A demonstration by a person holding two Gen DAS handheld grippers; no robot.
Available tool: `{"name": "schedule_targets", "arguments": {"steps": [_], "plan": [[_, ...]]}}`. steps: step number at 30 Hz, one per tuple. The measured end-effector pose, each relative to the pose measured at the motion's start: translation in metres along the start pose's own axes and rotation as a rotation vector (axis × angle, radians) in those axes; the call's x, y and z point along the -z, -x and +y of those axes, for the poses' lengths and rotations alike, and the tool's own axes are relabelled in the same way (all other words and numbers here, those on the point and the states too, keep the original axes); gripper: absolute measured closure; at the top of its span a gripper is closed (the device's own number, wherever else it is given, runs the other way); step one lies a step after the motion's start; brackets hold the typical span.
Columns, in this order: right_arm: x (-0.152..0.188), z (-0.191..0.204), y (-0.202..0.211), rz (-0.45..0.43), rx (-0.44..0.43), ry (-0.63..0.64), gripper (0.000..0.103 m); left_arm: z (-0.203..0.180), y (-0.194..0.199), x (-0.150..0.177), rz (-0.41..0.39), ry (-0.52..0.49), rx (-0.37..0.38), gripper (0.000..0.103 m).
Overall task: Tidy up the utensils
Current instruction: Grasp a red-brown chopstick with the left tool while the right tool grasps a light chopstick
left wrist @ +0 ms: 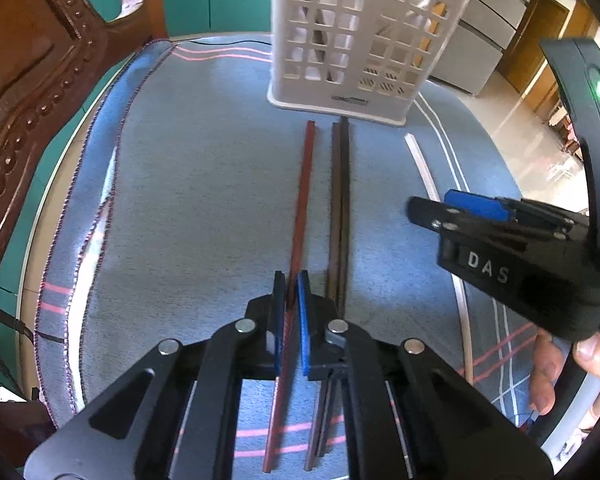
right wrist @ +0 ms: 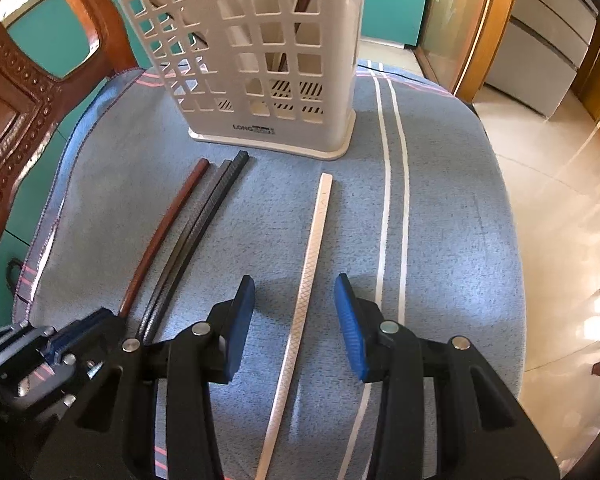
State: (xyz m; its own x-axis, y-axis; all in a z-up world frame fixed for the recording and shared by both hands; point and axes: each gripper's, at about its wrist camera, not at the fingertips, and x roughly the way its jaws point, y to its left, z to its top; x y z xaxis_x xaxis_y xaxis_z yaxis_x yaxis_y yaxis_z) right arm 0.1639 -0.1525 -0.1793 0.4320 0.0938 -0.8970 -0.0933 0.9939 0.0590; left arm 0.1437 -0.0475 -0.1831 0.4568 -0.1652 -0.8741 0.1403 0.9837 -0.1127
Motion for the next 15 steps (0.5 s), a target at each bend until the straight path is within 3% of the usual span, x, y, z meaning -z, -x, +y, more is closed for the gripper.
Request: {"name": "schedule_targets", "arguments": {"steps": [1, 3, 11, 15], "plan": [[0.0, 0.002, 0.0, -0.002, 0.019, 0.012, 0.088, 0.003, 0.001, -0.001, -0.004, 0.01, -0.006, 0.096], [0.001, 0.003, 0.0, 0.008, 0.019, 0.021, 0.093, 0.01, 0.002, -0.004, -0.013, 0.023, -0.021, 0.096], [-0.001, -0.016, 0.011, 0.007, -0.025, -0.01, 0.093, 0.021, 0.001, -0.014, -0.014, 0.058, -0.021, 0.096], [-0.007, -0.024, 0.016, -0.008, -0.032, -0.035, 0.092, 0.012, -0.004, -0.04, -0.012, 0.011, 0.009, 0.092]]}}
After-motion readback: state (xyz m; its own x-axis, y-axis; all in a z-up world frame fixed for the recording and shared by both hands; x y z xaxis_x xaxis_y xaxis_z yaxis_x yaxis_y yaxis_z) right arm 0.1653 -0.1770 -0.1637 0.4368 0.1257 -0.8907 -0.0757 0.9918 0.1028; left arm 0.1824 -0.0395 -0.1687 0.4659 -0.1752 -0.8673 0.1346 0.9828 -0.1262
